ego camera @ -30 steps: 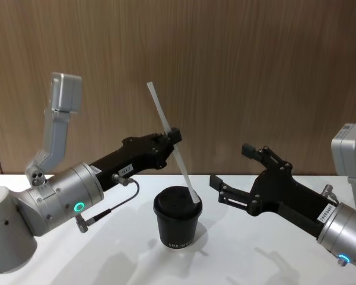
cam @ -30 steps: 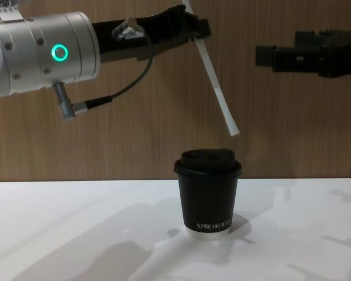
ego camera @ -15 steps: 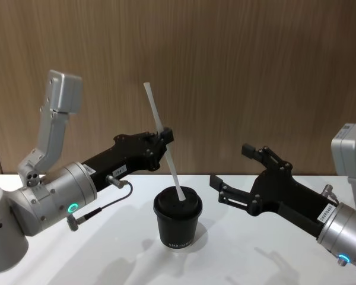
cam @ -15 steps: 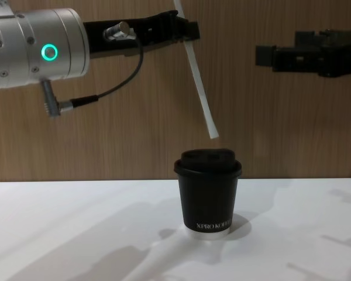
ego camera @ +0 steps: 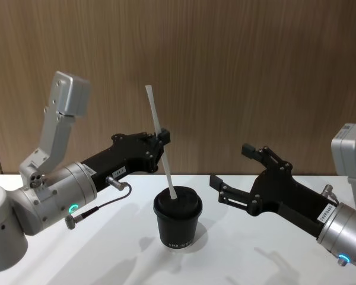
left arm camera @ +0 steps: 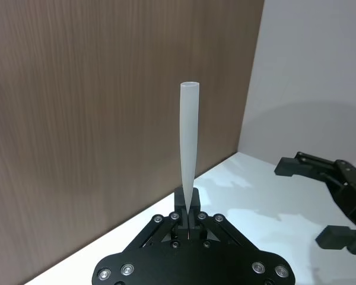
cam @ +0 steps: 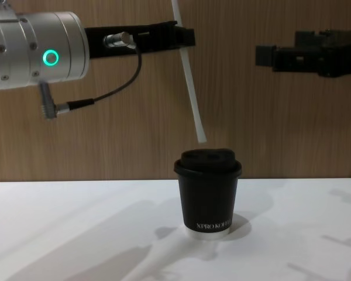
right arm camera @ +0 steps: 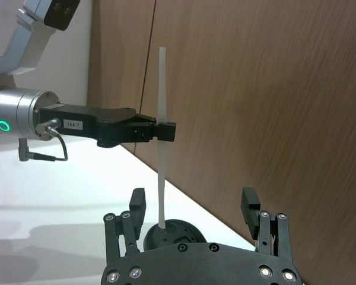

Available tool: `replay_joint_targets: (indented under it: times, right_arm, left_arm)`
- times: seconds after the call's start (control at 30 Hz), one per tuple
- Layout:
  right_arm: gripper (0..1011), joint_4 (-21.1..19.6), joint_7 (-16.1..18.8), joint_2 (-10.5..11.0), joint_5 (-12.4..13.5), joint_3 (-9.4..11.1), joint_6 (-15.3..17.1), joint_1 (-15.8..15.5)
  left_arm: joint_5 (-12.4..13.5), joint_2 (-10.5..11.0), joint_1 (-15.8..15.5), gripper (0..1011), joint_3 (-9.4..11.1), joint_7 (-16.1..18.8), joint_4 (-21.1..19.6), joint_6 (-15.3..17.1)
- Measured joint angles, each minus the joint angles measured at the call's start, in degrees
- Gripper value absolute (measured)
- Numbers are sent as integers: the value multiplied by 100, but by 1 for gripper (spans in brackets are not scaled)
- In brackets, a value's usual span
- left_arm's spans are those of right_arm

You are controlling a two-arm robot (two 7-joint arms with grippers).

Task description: Pick up the straw with one hand, pass it to the other hand, and insert it into the cup.

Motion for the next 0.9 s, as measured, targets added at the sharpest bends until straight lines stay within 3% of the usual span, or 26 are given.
replay_joint_targets:
  times: [0.43,0.9]
  right_arm:
    - [1001,0,0,0,0,0,0,0]
    - [1001,0,0,0,0,0,0,0]
  left_arm:
    - [364,-28,-11,4,63,145,52,-96]
    - [536,-108,5,4,98,150,153,-130]
